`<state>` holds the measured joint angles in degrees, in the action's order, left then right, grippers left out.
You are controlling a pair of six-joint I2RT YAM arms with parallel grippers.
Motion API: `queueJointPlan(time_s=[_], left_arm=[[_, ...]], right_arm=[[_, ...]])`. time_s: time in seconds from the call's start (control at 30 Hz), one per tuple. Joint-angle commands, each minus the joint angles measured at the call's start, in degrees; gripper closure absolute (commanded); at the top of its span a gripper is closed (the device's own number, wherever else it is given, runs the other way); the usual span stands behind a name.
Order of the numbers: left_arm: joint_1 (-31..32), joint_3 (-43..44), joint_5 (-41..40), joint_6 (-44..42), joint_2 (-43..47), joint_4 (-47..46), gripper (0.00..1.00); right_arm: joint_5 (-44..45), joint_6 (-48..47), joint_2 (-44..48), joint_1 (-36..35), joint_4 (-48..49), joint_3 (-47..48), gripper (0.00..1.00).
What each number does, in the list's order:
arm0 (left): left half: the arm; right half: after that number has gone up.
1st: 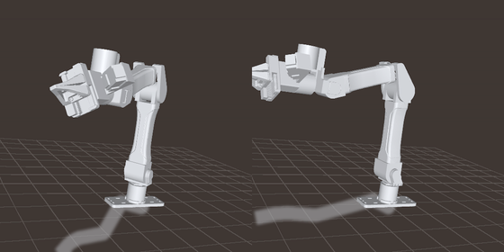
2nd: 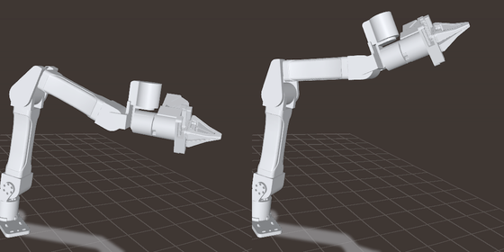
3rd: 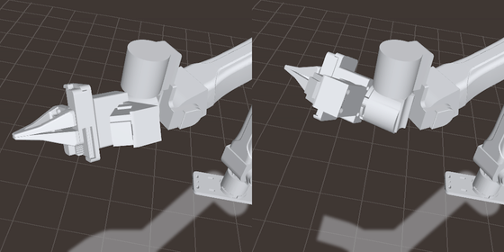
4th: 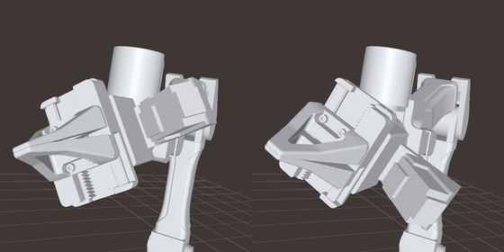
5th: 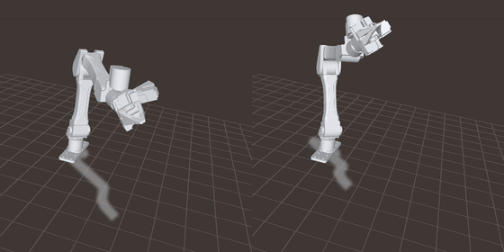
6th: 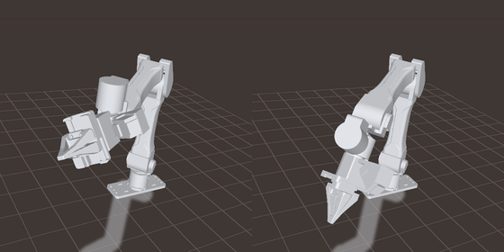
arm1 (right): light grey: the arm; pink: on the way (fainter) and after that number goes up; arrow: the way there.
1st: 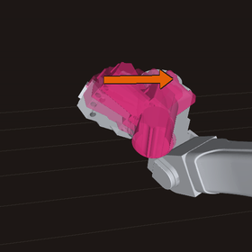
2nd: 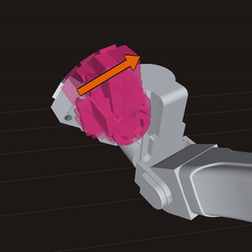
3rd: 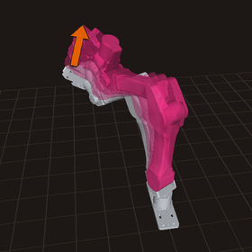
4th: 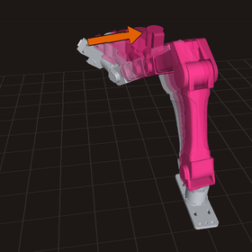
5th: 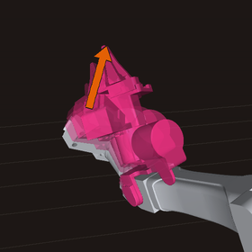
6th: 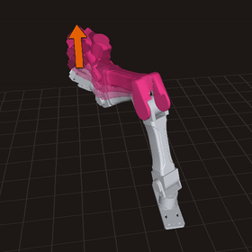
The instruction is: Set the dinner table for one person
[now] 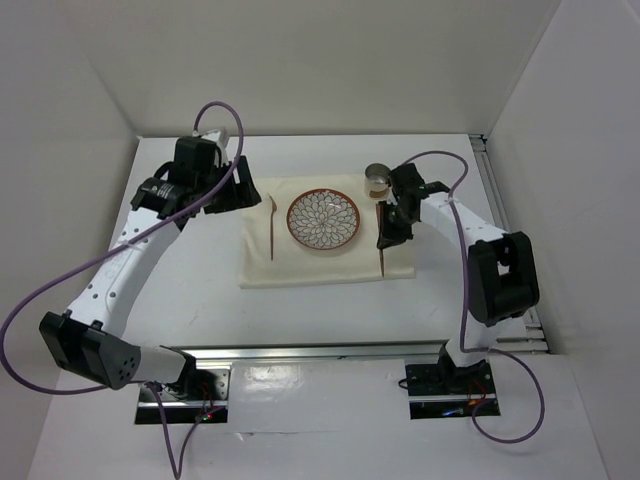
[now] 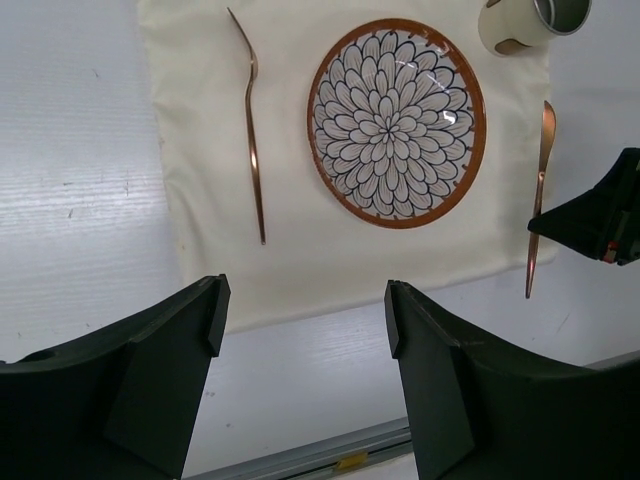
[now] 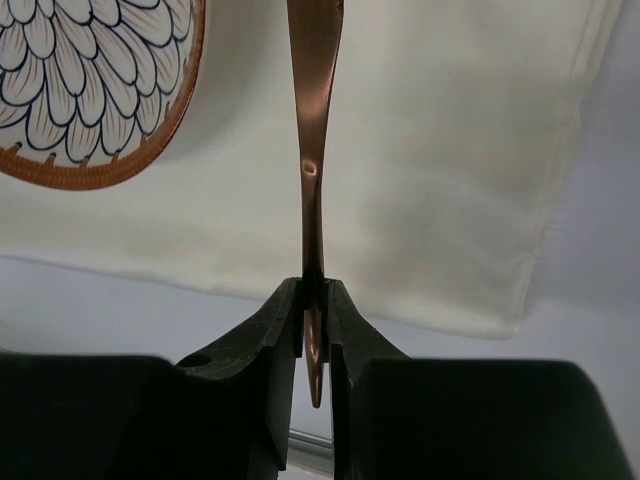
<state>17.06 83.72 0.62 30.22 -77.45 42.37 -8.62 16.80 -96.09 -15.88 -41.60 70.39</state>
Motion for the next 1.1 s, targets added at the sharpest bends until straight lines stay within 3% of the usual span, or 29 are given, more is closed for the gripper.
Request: queueJointPlan(time_s=[0.0, 0.57, 0.7, 0.77, 0.83, 0.93, 0.97, 1.0, 1.07], left_arm=[[-0.27, -1.45, -0.27, 0.28, 1.16, -0.89, 0.19], [-0.27, -5.76, -0.45, 1.51, 0.63, -2.56, 0.19], [-0.27, -5.76, -0.45, 1.51, 0.63, -2.03, 0.19], [-0.27, -5.76, -0.45, 0.99, 1.16, -1.50, 0.19], [-0.27, -5.76, -0.45, 0.98, 1.16, -1.50, 0.19], [-0.27, -5.15, -0.97, 0.98, 1.16, -1.50, 0.19], [-0.27, -5.15, -0.97, 0.98, 1.16, -1.50, 0.19], [-0.27, -4.54, -0.97, 0.98, 1.16, -1.50, 0.19], [-0.27, -3.92, -0.97, 0.98, 1.16, -0.97, 0.19]], right_arm=[[1.06, -0.98, -2.51, -0.12, 2.58, 4.05, 1.00], [5.27, -0.45, -14.74, 0.41, 3.28, 11.08, 0.99], [5.90, 0.07, -15.97, 0.41, 3.28, 11.61, 0.84], [6.43, 0.08, -15.97, 0.41, 2.76, 11.61, 0.70], [7.47, 0.61, -14.92, 0.41, 1.10, 12.22, 0.46], [9.23, 1.13, -11.06, 0.41, -0.66, 12.75, 0.22], [10.11, 1.13, -9.74, 0.41, -0.67, 12.75, 0.06], [12.29, 1.92, -8.33, 0.41, -1.63, 12.75, 0.01], [15.03, 2.97, -3.50, 0.41, -3.48, 12.75, 0.01]])
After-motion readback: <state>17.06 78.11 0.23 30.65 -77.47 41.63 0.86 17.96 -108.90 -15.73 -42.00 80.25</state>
